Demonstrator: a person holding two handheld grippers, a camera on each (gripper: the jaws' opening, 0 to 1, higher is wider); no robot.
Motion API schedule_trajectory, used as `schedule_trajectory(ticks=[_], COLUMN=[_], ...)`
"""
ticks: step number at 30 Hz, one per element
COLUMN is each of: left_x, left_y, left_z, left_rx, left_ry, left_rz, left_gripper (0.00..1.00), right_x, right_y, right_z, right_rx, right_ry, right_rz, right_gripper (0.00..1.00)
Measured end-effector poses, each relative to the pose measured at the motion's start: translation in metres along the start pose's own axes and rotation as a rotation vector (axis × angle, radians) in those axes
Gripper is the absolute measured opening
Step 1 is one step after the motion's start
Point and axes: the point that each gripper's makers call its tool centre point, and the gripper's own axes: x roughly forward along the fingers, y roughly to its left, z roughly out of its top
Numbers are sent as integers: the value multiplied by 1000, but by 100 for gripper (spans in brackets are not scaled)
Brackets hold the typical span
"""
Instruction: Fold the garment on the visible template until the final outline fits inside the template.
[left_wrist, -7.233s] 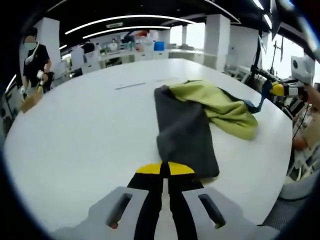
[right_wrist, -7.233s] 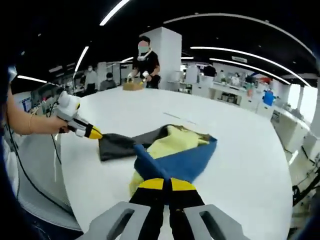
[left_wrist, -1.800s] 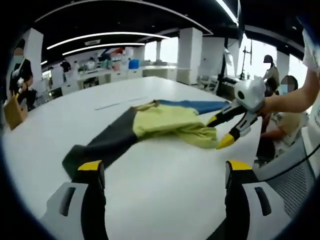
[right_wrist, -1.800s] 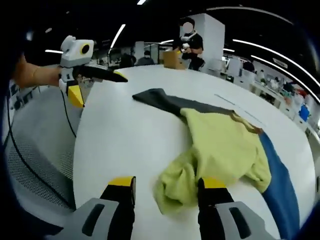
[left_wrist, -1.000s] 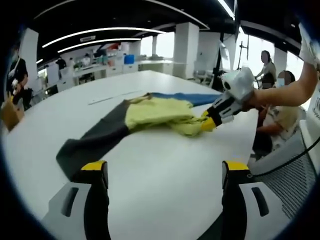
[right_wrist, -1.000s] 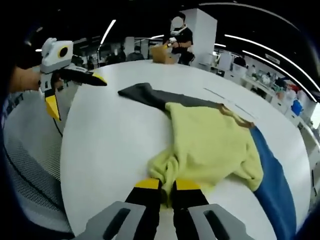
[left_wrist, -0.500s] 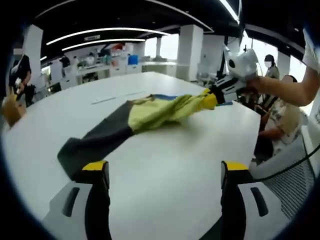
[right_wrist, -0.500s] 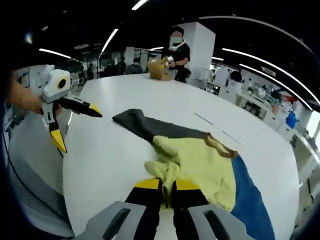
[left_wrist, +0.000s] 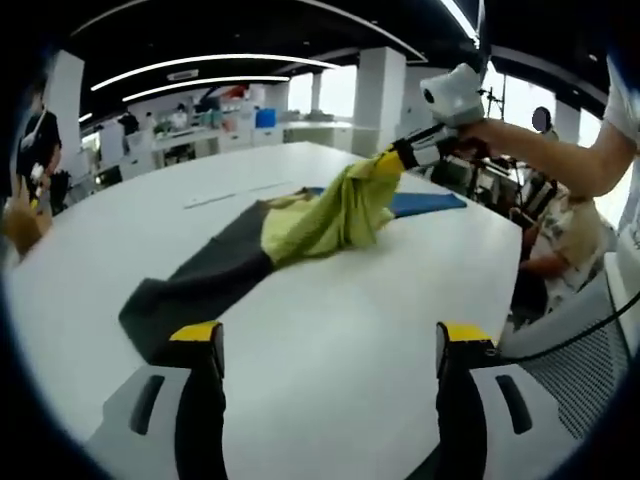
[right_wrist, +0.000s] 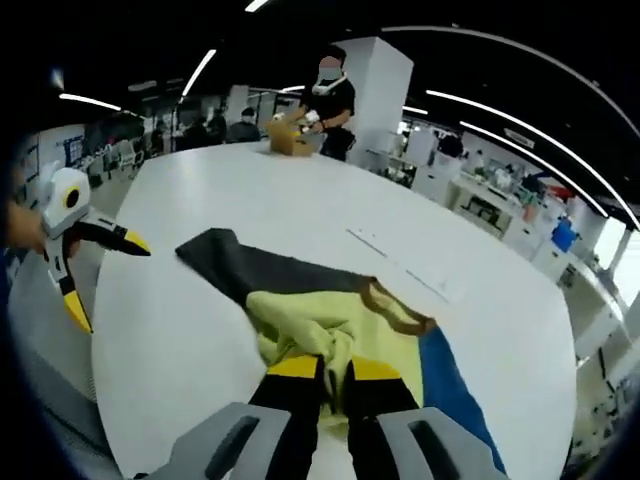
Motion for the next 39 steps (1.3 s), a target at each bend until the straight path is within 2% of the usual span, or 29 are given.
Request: schedule_trajectory(ticks=[4,9,15,21,26,31,34,39], left_x=[3,6,10,12,12,13,15,24], left_y=[2,1,4,11,14,17,17,16], left_z=[3,3,5,0,2,7,14,25], left_rx=[2,-2,-11,-35,-47,-36,-43,-74], left_ry=[-1,0,6,29,32,43,32,12], left_rz=[-4,-13,-18,-7,0,1,-6,-10], left_gripper=[81,78,73,66,65,62,61,57], right_x=[15,38,55,60,54,36,24,9], right_y=[-13,-30,-39,-40,-49,-48,-44,-39], right_z=[-6,-28,-48,-61,-61,-56,-53,-57], right_rx=[32,105,169,204,287,312,346,398], right_ry=[22,82,135,155,125,113,90,87], right_rz=[-3,-7,-4,-12,-42,-59,-68,-93], right_gripper=[5,5,5,7,16,28,29,33])
